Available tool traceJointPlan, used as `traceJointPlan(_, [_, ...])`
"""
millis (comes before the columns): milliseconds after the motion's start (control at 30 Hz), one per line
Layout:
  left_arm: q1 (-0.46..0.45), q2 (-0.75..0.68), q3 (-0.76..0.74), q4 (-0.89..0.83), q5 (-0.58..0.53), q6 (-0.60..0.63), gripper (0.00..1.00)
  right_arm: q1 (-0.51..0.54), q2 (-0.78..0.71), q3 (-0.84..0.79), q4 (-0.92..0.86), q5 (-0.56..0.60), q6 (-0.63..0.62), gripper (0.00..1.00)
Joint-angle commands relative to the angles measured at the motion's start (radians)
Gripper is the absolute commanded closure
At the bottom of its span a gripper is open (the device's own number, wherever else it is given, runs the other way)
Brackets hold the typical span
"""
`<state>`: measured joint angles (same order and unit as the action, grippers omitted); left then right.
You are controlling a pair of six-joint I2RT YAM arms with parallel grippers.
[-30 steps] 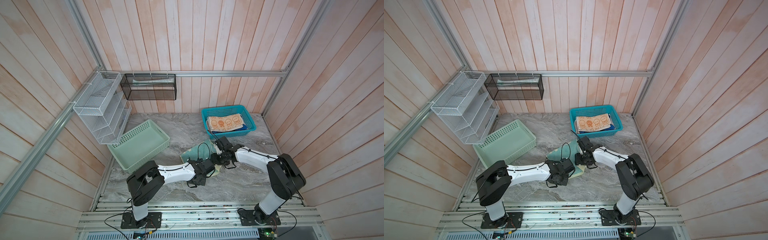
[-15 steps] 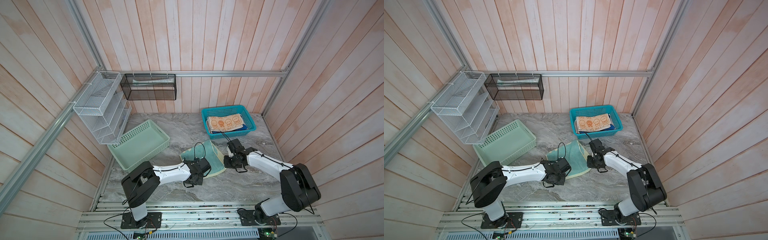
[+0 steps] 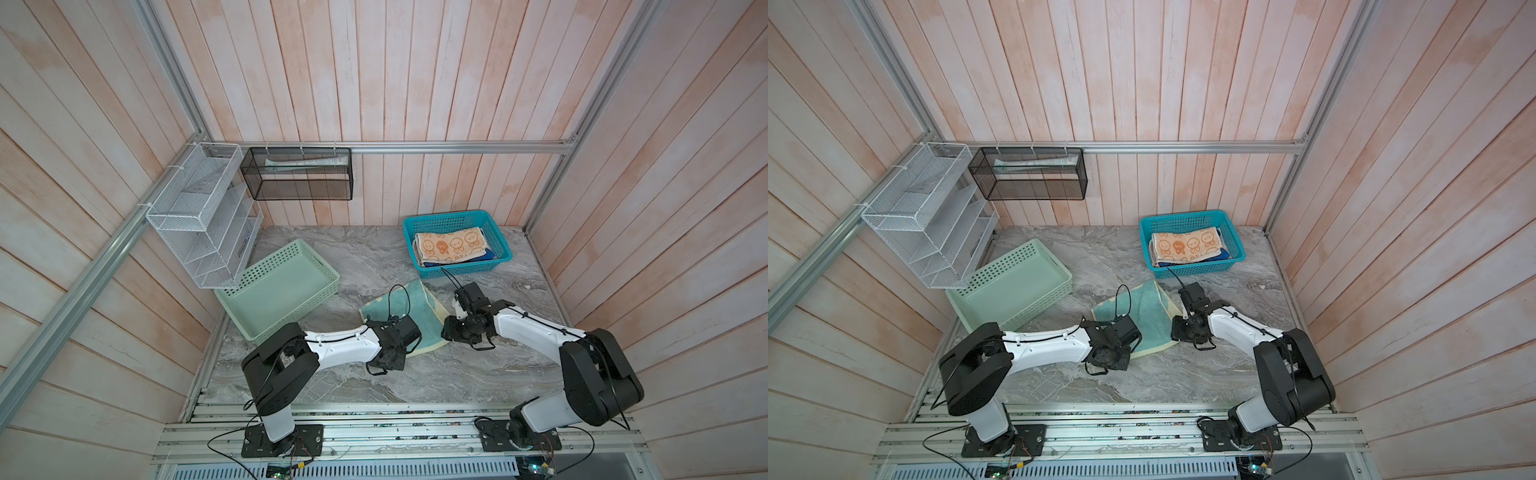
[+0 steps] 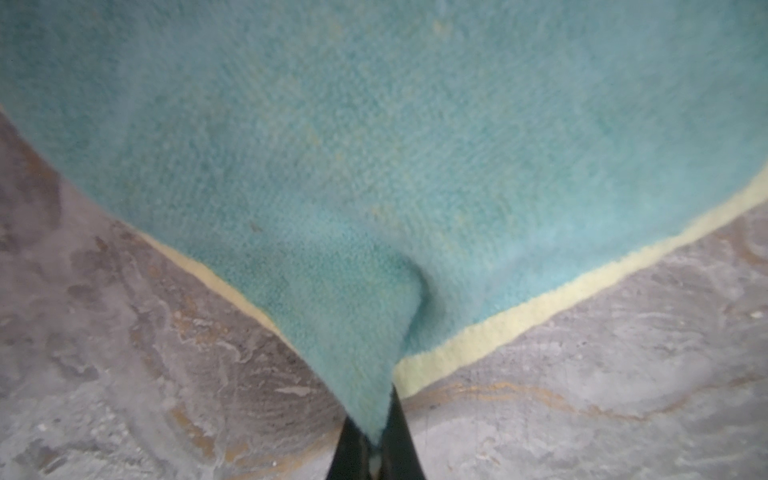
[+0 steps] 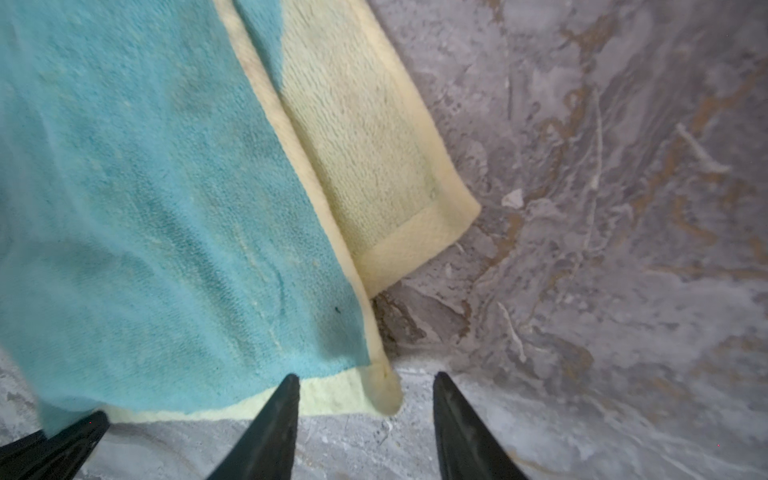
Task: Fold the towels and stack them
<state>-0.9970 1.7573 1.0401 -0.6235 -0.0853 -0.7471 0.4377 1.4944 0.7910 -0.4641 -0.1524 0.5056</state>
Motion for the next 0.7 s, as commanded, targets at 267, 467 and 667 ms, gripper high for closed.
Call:
traceJointPlan(267, [0.009,-0.115,-0.023,-0.078,-0.085,0.043,1.0,0.01,-0.062,0.016,0.064,-0.082,-0.011,1.0])
traceJointPlan(467, [-0.015,-0.336,0.078,-0.156,-0.259,0.157,1.0,0.016,-0.35,0.097,-0.047,-0.001,0.004,1.0])
traceJointPlan(667, [-0.054,-0.545,0.222,-0.202,-0.328,0.247,1.0,0.082,-0.581,0.295,-0.171,0.125,0.049,1.0])
